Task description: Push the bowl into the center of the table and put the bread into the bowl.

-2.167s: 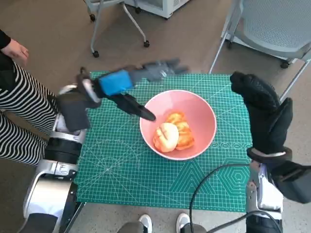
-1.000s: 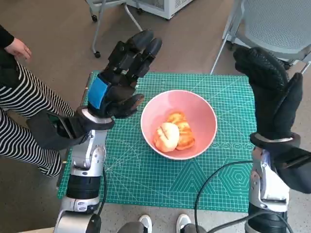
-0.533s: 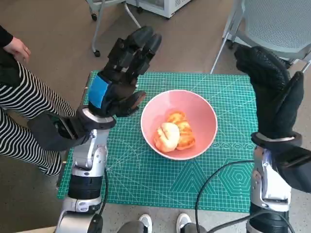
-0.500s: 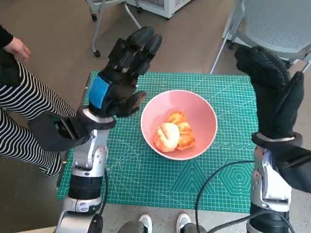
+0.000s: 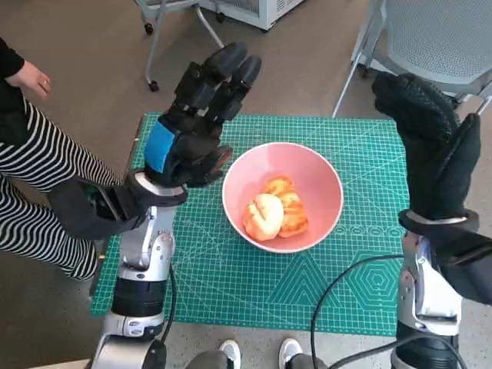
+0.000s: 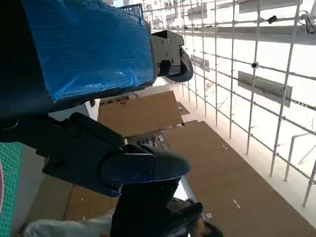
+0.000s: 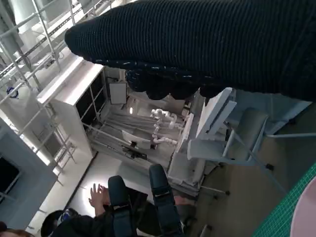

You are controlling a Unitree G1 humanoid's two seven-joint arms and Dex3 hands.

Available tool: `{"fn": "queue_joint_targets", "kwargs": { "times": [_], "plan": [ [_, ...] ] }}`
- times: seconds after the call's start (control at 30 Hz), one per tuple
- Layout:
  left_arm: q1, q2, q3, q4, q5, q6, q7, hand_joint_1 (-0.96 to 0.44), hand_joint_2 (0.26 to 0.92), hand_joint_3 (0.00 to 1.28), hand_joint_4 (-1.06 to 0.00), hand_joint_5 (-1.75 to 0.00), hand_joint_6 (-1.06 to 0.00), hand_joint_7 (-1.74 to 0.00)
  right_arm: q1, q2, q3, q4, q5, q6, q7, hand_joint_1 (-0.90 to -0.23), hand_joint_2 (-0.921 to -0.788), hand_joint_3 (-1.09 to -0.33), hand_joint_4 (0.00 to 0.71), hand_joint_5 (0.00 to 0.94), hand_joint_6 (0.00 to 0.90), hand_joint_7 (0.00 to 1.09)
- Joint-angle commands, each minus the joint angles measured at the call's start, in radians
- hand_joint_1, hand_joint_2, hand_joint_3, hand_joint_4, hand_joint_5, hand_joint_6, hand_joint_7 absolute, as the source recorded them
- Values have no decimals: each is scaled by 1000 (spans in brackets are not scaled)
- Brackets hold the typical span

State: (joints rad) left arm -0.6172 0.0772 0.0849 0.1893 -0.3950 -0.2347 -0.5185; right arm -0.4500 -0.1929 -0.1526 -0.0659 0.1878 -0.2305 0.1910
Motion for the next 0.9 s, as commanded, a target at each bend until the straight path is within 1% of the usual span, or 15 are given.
{"fn": "queue_joint_targets", "kwargs": {
  "times": [0.03, 0.27, 0.33, 0.4, 0.5, 0.63, 0.9],
  "plan": [
    [-27, 0, -6, -1, -3, 16, -7, -778, 920, 434, -80, -33, 1, -513, 12, -9, -3, 8, -13, 10, -5, -708, -921, -699, 198, 2, 87, 554],
    [-32, 11, -8, -8, 15, 24, -3, -790, 911, 438, -73, -40, 1, -509, 7, -9, -3, 16, -12, 6, -4, -698, -921, -699, 202, 4, 88, 553],
    [-33, 13, -7, -7, 16, 26, -5, -792, 896, 466, -61, -59, 1, -506, 5, -7, -3, 20, -11, 6, -4, -697, -921, -698, 202, 4, 88, 553],
    [-33, 15, -7, -6, 17, 27, -6, -791, 870, 516, -24, -133, 1, -503, 2, -7, -2, 23, -10, 6, -3, -696, -921, -698, 202, 4, 88, 553],
    [-33, 18, -7, -7, 20, 26, -7, -791, 857, 540, -7, -169, 1, -503, -2, -6, -1, 30, -9, 4, -2, -696, -921, -698, 202, 3, 88, 552],
    [-34, 25, -6, -5, 25, 25, -6, -788, 850, 552, -1, -184, 1, -512, -10, -5, -2, 42, -5, 0, 1, -696, -921, -698, 201, 2, 89, 552],
    [-35, 30, -2, -5, 27, 30, -6, -786, 844, 563, 1, -188, 1, -524, -17, -3, 2, 53, -7, -3, 1, -696, -921, -697, 194, 0, 96, 554]
  ]
}}
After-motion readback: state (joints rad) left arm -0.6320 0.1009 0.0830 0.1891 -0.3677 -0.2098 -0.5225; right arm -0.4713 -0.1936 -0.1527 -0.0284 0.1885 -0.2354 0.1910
